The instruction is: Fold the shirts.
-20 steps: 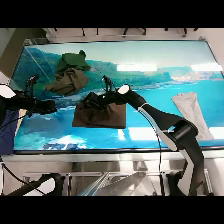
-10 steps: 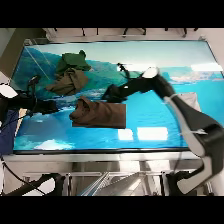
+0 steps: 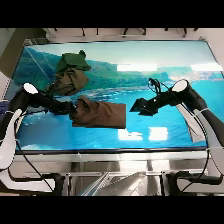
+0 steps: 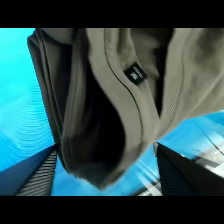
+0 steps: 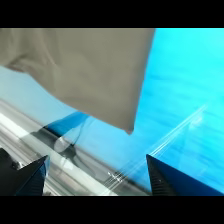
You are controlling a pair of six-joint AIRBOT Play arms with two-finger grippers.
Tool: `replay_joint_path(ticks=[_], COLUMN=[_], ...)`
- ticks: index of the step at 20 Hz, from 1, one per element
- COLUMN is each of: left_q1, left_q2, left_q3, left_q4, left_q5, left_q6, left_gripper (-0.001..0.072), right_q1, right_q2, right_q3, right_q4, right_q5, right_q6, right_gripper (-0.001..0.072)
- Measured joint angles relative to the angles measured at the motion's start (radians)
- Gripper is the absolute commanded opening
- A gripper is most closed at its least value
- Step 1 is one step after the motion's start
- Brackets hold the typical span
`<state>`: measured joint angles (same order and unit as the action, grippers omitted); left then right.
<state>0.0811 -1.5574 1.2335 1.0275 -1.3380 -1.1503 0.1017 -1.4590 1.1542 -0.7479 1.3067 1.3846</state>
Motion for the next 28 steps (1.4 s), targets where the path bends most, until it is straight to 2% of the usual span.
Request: replay_joint_path(ticks=[1, 7, 14, 19, 20, 21, 22, 28], left_q1=[0.000, 0.004, 0.108, 0.156, 0.160, 0.162, 0.164, 0.175], left_q2=[-0.023, -0.044, 0.076, 0.050, 0.037, 0.025, 0.015, 0.025], left_q3=[0.012, -0.013, -0.081, -0.089, -0.089, -0.089, -0.089, -0.022], left_q4=[-0.008, -0.084, -0.102, -0.105, -0.105, -0.105, -0.105, -0.101], left_q5=[-0.015, -0.118, -0.121, -0.154, -0.162, -0.169, -0.174, -0.196], left_q6=[0.001, 0.037, 0.023, -0.011, -0.019, -0.022, -0.032, -0.124], left_gripper=[0.0020, 0.0016, 0.0015, 0.0016, 0.0067, 0.0354, 0.0508, 0.0502], right_q1=[-0.005, -0.017, -0.017, -0.016, -0.013, -0.009, -0.002, 0.048], right_q2=[0.003, -0.004, -0.101, -0.183, -0.201, -0.218, -0.234, -0.303], right_q3=[-0.014, -0.045, -0.049, -0.049, -0.049, -0.049, -0.049, -0.049], right_q4=[0.005, 0.016, 0.023, 0.147, 0.184, 0.219, 0.247, 0.333], right_q5=[-0.003, -0.067, -0.087, -0.131, -0.147, -0.159, -0.167, -0.207], right_q6=[0.000, 0.000, -0.002, -0.076, -0.099, -0.121, -0.140, -0.209], right_gripper=[0.0713, 0.0713, 0.0713, 0.0711, 0.0712, 0.0713, 0.0714, 0.0713])
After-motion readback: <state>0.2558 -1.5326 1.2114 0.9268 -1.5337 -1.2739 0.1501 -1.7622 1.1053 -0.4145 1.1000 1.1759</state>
